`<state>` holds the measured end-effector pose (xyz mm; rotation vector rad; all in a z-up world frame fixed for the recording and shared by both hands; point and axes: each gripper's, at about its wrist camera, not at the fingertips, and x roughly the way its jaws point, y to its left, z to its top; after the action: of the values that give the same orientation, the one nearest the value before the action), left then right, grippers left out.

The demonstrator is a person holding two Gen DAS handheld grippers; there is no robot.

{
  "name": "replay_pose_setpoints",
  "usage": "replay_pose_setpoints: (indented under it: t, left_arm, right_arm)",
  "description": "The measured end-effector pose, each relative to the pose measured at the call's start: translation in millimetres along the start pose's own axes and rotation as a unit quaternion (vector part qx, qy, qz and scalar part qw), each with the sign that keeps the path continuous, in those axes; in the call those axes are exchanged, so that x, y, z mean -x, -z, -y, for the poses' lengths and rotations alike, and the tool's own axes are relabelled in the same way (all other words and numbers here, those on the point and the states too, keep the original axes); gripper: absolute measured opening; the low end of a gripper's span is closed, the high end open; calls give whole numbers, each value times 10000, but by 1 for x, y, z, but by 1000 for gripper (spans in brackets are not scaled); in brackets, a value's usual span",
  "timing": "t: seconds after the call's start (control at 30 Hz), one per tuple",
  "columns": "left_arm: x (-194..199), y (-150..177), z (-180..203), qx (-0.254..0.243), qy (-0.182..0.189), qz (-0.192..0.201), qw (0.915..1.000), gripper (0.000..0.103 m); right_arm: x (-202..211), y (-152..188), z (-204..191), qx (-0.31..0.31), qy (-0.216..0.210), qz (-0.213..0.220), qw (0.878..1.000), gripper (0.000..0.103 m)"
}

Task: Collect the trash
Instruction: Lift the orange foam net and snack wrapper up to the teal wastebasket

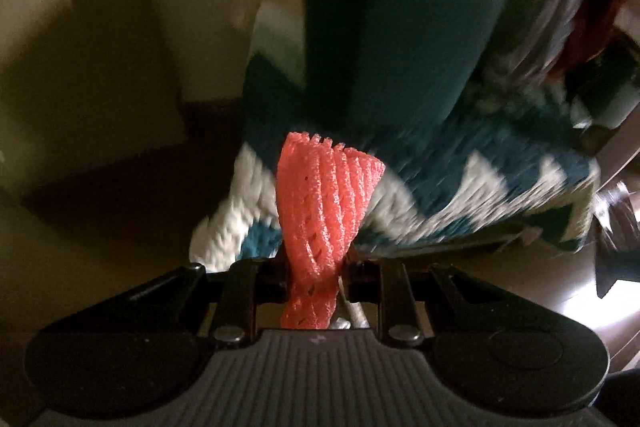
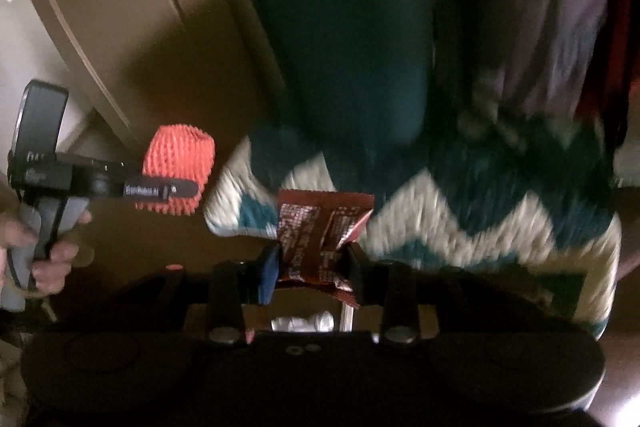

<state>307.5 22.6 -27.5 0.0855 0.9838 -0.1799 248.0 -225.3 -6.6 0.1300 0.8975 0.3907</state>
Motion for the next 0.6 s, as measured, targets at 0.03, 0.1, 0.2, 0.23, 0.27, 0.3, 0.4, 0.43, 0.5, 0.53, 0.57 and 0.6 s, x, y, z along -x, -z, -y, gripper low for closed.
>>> replay_pose_setpoints:
  t: [0.03,0.1,0.2,0.23,0.27,0.3,0.4,0.43,0.5,0.53,0.57,0.6]
  left_arm:
    - [13,-6,4,-26,-2,73,10000,23]
    - [37,-21,14,-95,36,184,9998,23]
    - [66,-41,28,-195,86,331,9992,23]
    - [73,-47,33,-219,89,400,9989,23]
    - [80,-54,38,-266,101,479,9984,23]
    - [90,-61,41,-307,105,560,9979,23]
    - [114,-85,53,-351,96,898,9953,23]
    - [120,-94,56,-358,95,1004,9943,23]
    - [131,-112,62,-394,104,1210,9918,23]
    - [134,-121,66,-420,66,1284,9908,23]
    - [136,-130,69,-426,34,1327,9902,23]
    - [138,-141,71,-401,15,1374,9897,23]
  right_arm:
    - [10,-8,-2,24,4,78,10000,35]
    - [29,-26,-5,55,13,220,9997,35]
    - [50,-50,-10,109,69,413,9991,35]
    - [56,-58,-11,139,105,485,9987,35]
    - [62,-66,-12,199,150,557,9981,35]
    - [66,-74,-14,271,198,630,9974,35]
    - [74,-99,-20,484,317,899,9943,35]
    - [76,-107,-21,543,382,966,9931,35]
    - [75,-126,-25,632,474,1090,9909,35]
    - [74,-135,-26,681,531,1172,9893,35]
    - [72,-144,-27,713,600,1249,9878,35]
    - [69,-154,-27,698,616,1299,9871,35]
